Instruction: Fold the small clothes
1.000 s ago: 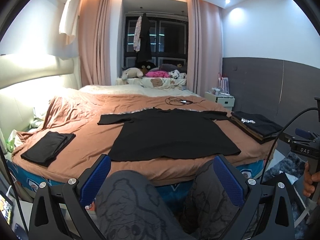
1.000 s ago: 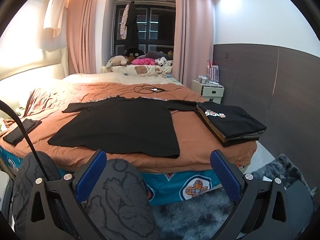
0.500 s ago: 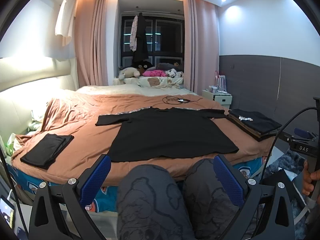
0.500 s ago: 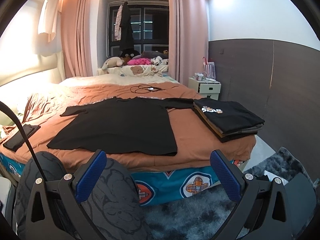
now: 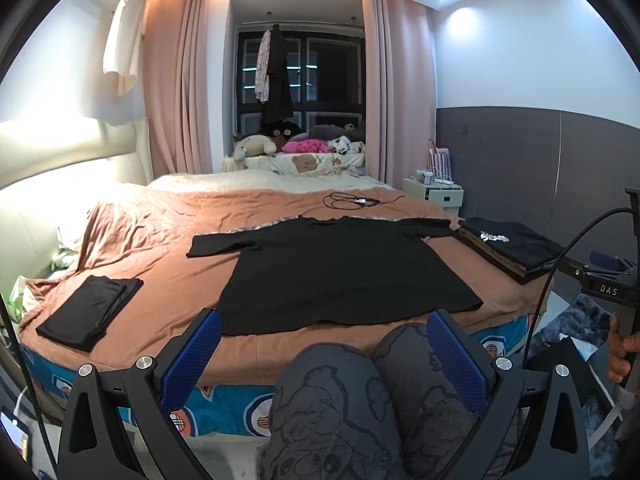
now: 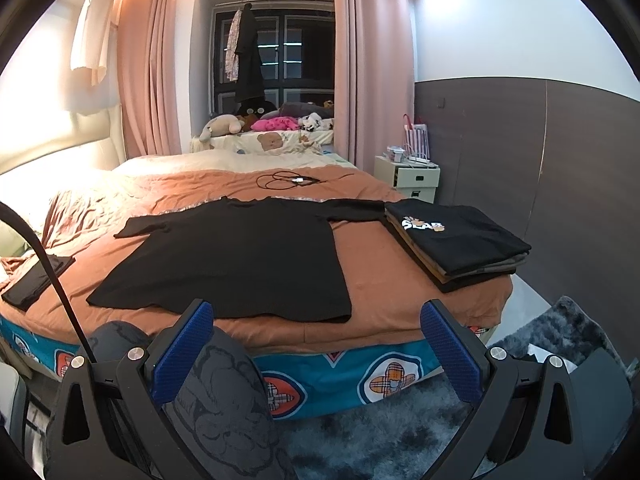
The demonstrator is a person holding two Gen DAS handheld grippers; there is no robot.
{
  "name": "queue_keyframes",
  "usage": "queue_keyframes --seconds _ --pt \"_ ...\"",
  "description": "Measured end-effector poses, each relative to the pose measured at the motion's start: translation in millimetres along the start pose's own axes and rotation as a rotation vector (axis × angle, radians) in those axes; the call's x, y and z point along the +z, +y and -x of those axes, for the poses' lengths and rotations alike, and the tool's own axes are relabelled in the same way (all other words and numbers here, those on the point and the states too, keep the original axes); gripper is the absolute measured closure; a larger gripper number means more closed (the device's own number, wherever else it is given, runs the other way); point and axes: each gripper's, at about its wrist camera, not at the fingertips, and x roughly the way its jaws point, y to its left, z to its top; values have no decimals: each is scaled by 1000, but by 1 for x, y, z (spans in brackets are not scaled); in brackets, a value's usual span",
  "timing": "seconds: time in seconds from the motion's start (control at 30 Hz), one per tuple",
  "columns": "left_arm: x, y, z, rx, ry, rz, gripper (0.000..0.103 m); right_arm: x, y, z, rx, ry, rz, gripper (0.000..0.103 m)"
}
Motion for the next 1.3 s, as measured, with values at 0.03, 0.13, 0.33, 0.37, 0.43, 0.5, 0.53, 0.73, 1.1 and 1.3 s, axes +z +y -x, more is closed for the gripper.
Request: queue_keyframes --seconds 0.03,0.13,0.33,0.37,0.43,0.5,0.53,0.73,1.1,1.3 --pt "0 2 -3 1 4 0 0 1 1 -3 0 4 0 0" --pt "1 6 -9 -3 14 3 0 4 2 -9 8 13 -2 0" --pt "3 12 -21 6 27 -1 0 13 3 -24 19 25 4 0" --pt "3 14 -24 7 30 3 0 14 4 -27 22 28 6 0" --pt "3 18 -29 12 37 9 0 16 4 -32 27 36 9 0" --pt "5 21 -33 19 44 13 0 19 6 -37 28 42 13 0" --pt "5 23 -36 22 49 16 0 20 7 -40 28 46 16 0" --pt "11 40 -60 37 88 42 0 30 14 -58 35 76 30 0" --pt "20 74 -117 85 174 84 0 53 17 -105 57 131 39 0" --pt "24 87 -143 114 220 94 0 64 20 -128 63 153 42 0"
